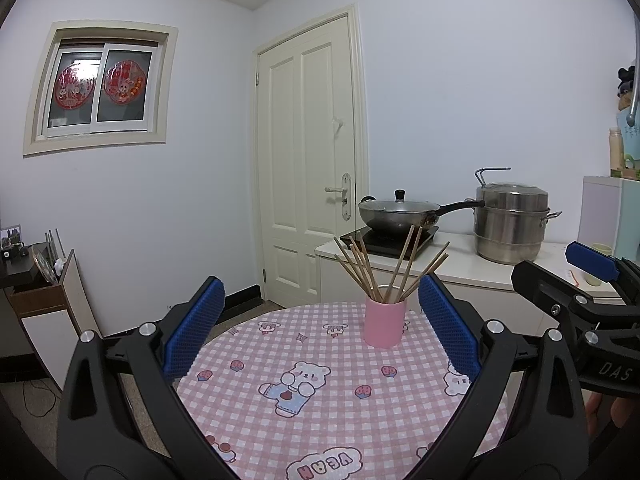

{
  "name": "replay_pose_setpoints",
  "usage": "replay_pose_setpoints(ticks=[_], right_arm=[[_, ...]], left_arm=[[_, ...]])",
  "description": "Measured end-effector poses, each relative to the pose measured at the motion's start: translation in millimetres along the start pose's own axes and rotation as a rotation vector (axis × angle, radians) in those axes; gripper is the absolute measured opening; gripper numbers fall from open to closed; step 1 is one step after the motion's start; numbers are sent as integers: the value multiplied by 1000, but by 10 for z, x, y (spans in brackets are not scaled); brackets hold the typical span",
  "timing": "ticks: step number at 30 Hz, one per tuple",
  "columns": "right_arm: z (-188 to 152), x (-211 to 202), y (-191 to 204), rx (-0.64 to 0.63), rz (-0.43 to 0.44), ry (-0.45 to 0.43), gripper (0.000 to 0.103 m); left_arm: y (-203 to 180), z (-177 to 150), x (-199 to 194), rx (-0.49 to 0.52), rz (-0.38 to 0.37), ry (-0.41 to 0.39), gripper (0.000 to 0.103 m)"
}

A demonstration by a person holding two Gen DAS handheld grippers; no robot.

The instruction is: Organize utensils

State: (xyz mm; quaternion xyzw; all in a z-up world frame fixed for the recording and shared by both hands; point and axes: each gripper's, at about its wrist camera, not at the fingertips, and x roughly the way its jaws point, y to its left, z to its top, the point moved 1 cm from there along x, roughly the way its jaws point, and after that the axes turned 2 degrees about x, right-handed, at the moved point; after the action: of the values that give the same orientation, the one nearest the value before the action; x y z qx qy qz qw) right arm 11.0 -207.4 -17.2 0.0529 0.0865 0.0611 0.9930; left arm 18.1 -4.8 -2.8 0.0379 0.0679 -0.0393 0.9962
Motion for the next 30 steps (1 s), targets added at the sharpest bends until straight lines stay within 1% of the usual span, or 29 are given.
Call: replay_pose_setpoints(ticks=[19, 24, 30], right_arm=[[-71, 174, -27, 5, 3, 29, 95], [-90, 276, -49, 8, 8, 43, 95], [-134, 429, -52, 5, 15, 67, 95]], left_arm=[[-21, -62, 138, -5, 5, 23, 96], [-9, -91, 223, -11, 10, 30, 96], [21, -152, 383, -18, 18, 56, 96]])
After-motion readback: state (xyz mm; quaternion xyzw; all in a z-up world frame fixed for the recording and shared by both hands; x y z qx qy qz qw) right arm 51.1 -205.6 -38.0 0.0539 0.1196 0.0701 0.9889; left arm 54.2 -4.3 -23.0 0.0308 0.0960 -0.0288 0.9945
